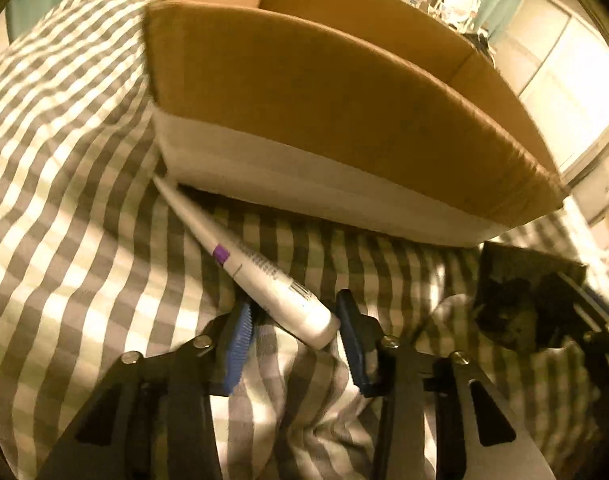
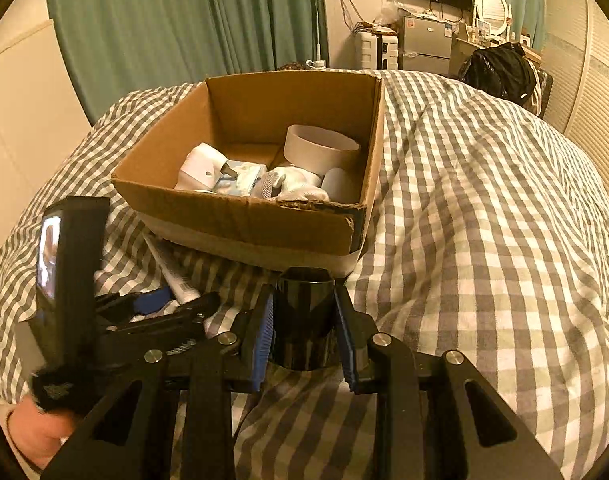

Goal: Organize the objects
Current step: 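Grasp the black cup with the right tool while the left tool grasps the white toothpaste tube, then carry the toothpaste tube and black cup over the box and release both inside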

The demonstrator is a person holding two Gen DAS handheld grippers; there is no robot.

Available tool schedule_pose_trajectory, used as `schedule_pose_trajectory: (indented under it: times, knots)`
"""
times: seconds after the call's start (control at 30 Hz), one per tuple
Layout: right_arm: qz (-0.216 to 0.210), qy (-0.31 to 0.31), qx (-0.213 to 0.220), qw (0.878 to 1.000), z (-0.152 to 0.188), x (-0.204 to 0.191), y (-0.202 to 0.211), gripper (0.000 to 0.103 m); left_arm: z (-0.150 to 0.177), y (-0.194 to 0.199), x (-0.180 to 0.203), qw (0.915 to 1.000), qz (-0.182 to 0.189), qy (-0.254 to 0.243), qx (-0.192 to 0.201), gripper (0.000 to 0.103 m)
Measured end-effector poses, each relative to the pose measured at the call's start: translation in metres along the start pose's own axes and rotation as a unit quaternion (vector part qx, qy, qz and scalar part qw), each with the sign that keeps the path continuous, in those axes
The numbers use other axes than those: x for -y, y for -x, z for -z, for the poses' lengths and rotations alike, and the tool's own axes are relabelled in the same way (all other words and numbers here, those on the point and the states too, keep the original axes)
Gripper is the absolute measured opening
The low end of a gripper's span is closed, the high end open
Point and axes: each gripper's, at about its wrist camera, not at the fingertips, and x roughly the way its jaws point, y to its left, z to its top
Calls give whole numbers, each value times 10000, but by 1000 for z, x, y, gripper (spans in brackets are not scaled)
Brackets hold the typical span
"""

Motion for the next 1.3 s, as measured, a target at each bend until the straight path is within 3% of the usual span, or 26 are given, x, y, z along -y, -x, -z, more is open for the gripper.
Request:
schedule_pose_trajectory:
  times: [0.47,0.77,1.1,1.3]
  knots:
    - [81,190,249,9995,4,-12,22,28,25,48,-32,9974,570,447,-40,26]
    - [109,240,384,9989,12,-23,45,28,46,89,-35,9971,678,325,97,21]
    - [124,408,791,9960,5,-38,86,28,52,147,-12,9945,717,-25,762,21]
    - [153,584,1173,9913,-19,-42,114,28,21,182,-2,9886,766,-193,1280,21]
